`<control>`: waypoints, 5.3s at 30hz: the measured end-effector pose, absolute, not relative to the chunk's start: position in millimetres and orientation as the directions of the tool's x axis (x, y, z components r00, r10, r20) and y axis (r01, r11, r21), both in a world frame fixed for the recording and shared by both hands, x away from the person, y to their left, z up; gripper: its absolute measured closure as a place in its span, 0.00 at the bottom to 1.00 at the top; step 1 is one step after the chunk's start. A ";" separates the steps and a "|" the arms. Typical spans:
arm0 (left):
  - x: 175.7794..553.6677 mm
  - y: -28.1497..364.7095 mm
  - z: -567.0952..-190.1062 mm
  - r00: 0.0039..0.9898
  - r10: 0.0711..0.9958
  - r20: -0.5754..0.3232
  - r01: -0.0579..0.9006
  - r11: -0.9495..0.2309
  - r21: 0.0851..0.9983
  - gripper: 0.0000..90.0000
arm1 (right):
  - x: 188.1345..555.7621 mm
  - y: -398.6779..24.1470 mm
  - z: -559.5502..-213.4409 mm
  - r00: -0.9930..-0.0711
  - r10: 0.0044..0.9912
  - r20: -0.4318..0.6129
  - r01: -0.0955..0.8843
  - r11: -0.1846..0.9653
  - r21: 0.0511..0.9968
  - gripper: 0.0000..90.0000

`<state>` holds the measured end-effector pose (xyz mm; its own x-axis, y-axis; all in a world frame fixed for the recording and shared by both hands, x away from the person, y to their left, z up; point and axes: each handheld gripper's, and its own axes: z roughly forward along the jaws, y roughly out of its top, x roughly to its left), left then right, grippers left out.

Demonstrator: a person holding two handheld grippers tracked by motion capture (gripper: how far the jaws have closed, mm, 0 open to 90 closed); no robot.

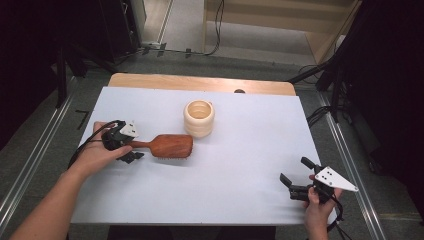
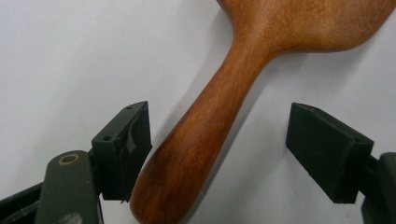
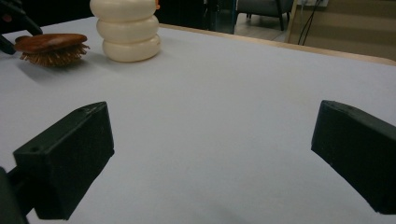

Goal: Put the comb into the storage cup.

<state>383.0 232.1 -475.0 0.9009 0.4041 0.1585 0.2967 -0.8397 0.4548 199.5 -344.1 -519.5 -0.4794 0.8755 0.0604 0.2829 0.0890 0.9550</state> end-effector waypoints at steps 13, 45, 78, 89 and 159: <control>388.2 227.6 -477.7 0.890 0.419 0.181 0.299 -0.834 0.464 0.35 | 199.8 -343.6 -519.5 -0.478 0.877 0.060 0.286 0.091 0.954 0.00; 394.4 215.2 -478.0 0.944 0.308 0.118 0.223 -0.859 0.462 0.63 | 200.6 -343.4 -519.6 -0.482 0.874 0.059 0.291 0.096 0.952 0.00; 376.6 216.1 -468.2 0.962 0.214 0.171 0.103 -0.861 0.497 0.81 | 199.8 -343.5 -519.5 -0.472 0.880 0.057 0.287 0.092 0.953 0.00; 363.0 220.3 -468.0 0.950 0.269 0.157 0.139 -0.816 0.560 0.81 | 199.5 -343.2 -519.4 -0.468 0.882 0.054 0.289 0.096 0.952 0.00; 329.1 210.7 -465.8 0.903 0.427 0.051 0.226 -0.571 0.789 0.80 | 199.9 -339.5 -517.9 -0.479 0.878 0.027 0.294 0.131 0.947 0.00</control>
